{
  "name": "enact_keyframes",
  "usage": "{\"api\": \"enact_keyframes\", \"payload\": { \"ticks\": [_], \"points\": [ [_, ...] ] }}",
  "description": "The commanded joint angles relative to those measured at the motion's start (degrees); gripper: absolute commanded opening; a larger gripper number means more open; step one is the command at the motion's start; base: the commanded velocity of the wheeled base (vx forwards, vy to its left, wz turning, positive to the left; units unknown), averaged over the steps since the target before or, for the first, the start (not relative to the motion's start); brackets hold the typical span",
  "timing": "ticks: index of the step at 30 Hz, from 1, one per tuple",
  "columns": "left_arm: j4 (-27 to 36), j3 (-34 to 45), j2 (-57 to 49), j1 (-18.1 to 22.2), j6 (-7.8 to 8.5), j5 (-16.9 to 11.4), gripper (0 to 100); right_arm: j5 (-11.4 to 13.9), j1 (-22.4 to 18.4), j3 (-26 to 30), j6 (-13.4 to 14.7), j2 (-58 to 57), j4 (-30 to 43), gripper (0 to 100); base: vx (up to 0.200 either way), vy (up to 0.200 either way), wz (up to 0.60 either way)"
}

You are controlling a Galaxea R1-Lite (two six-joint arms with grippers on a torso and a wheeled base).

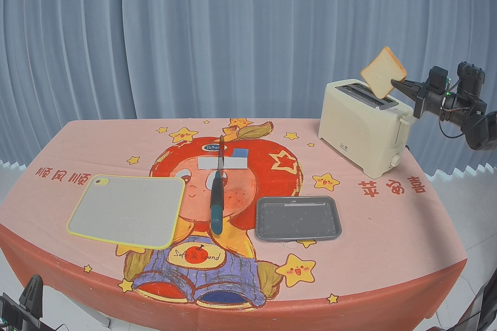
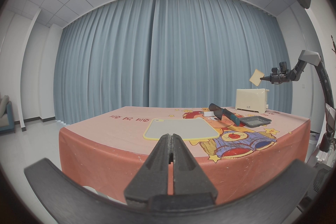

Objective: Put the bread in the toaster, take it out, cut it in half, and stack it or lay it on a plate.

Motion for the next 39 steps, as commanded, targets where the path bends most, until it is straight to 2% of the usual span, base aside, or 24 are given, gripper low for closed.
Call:
{"api": "enact_keyframes", "payload": {
  "ticks": [1, 7, 28, 39],
  "points": [
    [0.0, 1.0, -0.9, 0.0, -0.04, 0.0, 0, -0.8, 1.4, -1.3, 0.0, 2.4, 0.0, 0, 0.0, 0.0, 0.0],
    [-0.1, 1.0, -0.9, 0.0, 0.05, 0.0, 0, -1.3, 2.2, -1.6, 0.0, 3.8, 0.0, 0, 0.0, 0.0, 0.0],
    [0.0, 1.0, -0.9, 0.0, 0.05, -0.1, 0, -2.2, 1.2, -4.4, 0.0, 4.4, 0.0, 0, 0.0, 0.0, 0.0],
    [0.0, 1.0, -0.9, 0.0, -0.04, -0.1, 0, -2.2, 0.8, -3.6, -0.4, 4.7, -0.1, 0, 0.0, 0.0, 0.0]
  ]
}}
